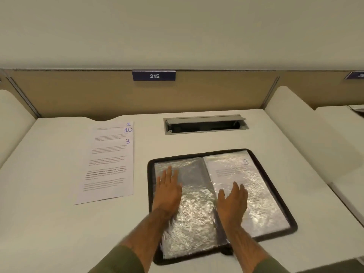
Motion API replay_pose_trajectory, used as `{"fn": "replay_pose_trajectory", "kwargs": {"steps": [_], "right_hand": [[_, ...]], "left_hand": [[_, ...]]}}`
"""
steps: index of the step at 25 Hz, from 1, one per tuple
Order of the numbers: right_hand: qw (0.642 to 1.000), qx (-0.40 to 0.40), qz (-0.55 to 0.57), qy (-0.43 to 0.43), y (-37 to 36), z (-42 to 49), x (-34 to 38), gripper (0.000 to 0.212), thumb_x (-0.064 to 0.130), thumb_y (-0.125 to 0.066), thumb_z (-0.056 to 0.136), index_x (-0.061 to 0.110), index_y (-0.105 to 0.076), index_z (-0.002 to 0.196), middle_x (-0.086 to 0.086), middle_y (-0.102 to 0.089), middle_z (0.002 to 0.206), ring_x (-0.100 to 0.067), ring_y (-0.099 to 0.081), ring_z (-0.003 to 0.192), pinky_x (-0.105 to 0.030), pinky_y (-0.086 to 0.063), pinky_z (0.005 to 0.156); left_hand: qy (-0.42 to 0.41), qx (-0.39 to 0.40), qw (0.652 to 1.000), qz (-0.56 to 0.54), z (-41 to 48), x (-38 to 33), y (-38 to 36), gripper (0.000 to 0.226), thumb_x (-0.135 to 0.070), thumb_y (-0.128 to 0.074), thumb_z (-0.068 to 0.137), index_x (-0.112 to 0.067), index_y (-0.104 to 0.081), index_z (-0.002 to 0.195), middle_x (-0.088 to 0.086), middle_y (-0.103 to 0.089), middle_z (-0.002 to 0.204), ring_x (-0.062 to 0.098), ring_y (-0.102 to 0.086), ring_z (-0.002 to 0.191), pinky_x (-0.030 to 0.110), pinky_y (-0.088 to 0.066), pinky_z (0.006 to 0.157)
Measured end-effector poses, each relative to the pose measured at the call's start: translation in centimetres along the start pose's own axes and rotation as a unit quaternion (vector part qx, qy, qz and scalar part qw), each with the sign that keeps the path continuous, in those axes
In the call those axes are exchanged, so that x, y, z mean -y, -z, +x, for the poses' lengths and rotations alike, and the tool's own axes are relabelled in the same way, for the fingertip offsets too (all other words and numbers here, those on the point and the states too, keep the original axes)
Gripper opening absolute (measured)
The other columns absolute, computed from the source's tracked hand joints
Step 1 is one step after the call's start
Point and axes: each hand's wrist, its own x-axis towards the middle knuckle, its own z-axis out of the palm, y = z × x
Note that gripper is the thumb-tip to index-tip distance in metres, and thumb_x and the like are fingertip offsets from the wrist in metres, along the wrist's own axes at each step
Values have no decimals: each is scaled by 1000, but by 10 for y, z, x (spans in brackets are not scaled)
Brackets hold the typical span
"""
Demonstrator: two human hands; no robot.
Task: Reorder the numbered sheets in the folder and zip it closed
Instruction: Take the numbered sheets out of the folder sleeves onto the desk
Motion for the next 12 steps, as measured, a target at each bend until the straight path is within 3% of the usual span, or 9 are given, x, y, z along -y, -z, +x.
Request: {"fn": "replay_pose_trajectory", "kwargs": {"steps": [6, 12], "right_hand": [[989, 49, -126, -61, 46, -6, -104, 94, 62, -40, 98, -1, -4, 158, -30, -5, 164, -46, -10, 152, -55, -20, 123], [978, 92, -186, -35, 72, -2, -149, 94, 66, -28, 99, -1, -2, 159, -28, -10, 164, -44, -11, 152, -56, -20, 122]], "left_hand": [[-16, 49, 998, 45, -43, -106, -68, 60, -48, -8, 107, -26, 11, 159, 1, 23, 166, 20, 25, 151, 45, 12, 125], [4, 67, 996, 67, -66, -155, -92, 64, -55, -7, 105, -28, 16, 159, 0, 24, 165, 21, 27, 151, 45, 14, 124]]}}
